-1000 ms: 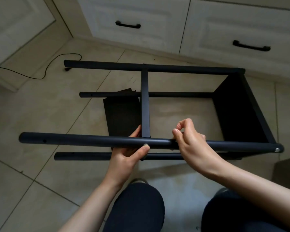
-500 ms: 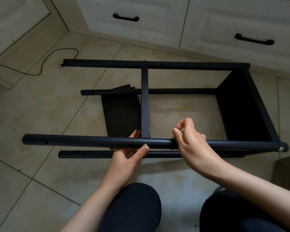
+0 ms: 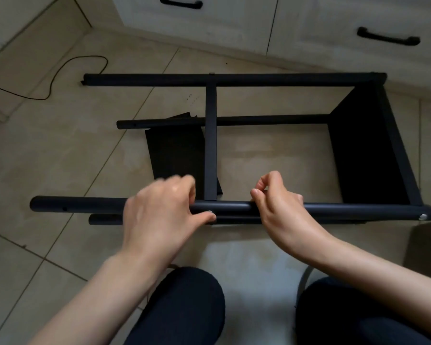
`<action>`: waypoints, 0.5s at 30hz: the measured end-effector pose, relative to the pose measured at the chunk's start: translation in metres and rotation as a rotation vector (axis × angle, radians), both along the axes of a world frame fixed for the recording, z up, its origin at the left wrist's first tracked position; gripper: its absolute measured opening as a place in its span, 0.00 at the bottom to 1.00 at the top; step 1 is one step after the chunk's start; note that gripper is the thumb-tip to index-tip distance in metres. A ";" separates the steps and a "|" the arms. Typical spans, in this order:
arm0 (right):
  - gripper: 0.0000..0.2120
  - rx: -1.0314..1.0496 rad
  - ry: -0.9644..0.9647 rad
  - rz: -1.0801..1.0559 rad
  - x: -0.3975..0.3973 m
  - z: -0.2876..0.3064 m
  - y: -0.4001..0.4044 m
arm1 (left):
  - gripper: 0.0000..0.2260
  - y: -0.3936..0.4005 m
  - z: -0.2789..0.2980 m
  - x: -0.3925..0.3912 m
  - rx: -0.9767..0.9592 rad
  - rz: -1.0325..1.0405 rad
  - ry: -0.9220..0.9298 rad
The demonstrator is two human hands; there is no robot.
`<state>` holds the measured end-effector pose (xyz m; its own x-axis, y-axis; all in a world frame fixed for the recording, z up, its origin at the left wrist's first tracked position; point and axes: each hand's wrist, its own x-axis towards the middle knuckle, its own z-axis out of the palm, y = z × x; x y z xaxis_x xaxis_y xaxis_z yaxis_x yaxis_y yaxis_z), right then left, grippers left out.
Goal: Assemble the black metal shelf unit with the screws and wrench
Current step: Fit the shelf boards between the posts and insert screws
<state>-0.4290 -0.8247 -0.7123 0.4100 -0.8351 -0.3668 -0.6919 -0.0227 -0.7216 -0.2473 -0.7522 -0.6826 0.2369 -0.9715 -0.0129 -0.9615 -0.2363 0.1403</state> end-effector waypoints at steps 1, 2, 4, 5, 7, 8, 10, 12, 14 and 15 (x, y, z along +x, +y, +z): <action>0.07 -0.007 -0.002 -0.002 -0.001 0.000 -0.001 | 0.20 -0.005 0.000 0.005 -0.020 -0.078 0.037; 0.07 -0.011 -0.005 -0.005 -0.001 0.000 -0.002 | 0.23 -0.009 -0.001 0.011 -0.004 -0.136 0.090; 0.07 -0.002 -0.007 -0.014 -0.003 -0.001 -0.004 | 0.35 -0.016 -0.006 0.023 0.099 -0.239 0.158; 0.07 0.003 -0.005 -0.012 -0.003 -0.002 -0.004 | 0.38 -0.018 -0.008 0.028 0.155 -0.292 0.158; 0.07 0.012 0.005 0.001 -0.003 -0.003 -0.004 | 0.39 -0.022 -0.015 0.037 0.234 -0.392 0.141; 0.07 0.014 0.011 0.006 -0.003 -0.004 -0.003 | 0.38 -0.022 -0.018 0.040 0.254 -0.424 0.134; 0.07 0.010 0.014 0.011 -0.003 -0.005 -0.003 | 0.37 -0.021 -0.025 0.043 0.269 -0.454 0.136; 0.07 0.003 0.022 0.017 -0.003 -0.004 -0.002 | 0.36 -0.019 -0.031 0.045 0.237 -0.460 0.160; 0.07 0.017 0.040 0.021 -0.003 -0.003 -0.003 | 0.36 -0.018 -0.034 0.045 0.192 -0.468 0.178; 0.07 0.031 0.063 0.030 -0.003 -0.002 -0.005 | 0.36 -0.018 -0.035 0.045 0.174 -0.471 0.187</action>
